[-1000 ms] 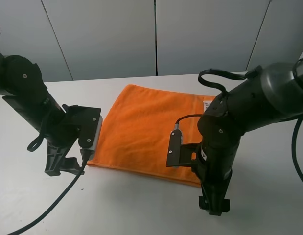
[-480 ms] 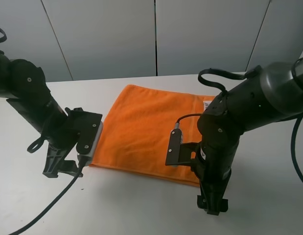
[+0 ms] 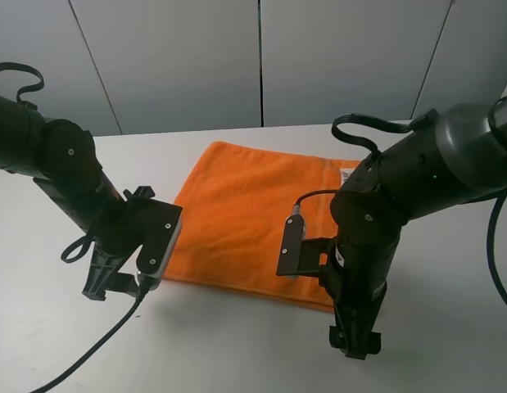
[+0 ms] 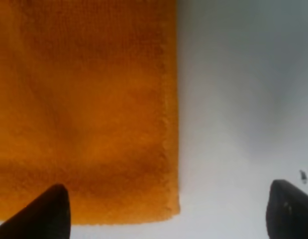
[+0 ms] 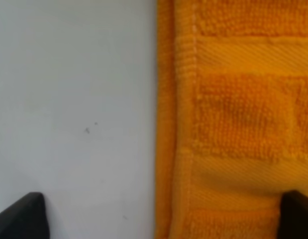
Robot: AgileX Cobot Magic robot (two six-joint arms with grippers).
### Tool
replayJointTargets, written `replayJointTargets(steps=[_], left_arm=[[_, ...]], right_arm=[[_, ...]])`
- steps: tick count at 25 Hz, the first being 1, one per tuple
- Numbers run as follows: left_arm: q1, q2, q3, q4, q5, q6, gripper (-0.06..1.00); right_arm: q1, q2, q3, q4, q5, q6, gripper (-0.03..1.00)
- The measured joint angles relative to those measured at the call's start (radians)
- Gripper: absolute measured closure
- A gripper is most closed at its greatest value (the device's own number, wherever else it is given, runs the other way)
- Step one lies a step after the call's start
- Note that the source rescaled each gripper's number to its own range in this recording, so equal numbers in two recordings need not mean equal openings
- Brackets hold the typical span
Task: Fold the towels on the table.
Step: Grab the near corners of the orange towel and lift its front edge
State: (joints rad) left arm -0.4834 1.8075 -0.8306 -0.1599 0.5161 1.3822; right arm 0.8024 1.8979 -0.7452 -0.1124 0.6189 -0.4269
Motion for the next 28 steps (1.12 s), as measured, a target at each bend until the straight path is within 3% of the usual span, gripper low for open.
replayJointTargets(steps=[14,28], left_arm=[[-0.002,0.071,0.000,-0.020,-0.054,-0.017,-0.06],[-0.006,0.121,-0.012,-0.091,-0.065,-0.030,-0.06]], right_arm=[[0.000,0.000,0.000,0.002,0.000,0.000,-0.03],[0.000,0.002,0.000,0.004,-0.002,0.000,-0.03]])
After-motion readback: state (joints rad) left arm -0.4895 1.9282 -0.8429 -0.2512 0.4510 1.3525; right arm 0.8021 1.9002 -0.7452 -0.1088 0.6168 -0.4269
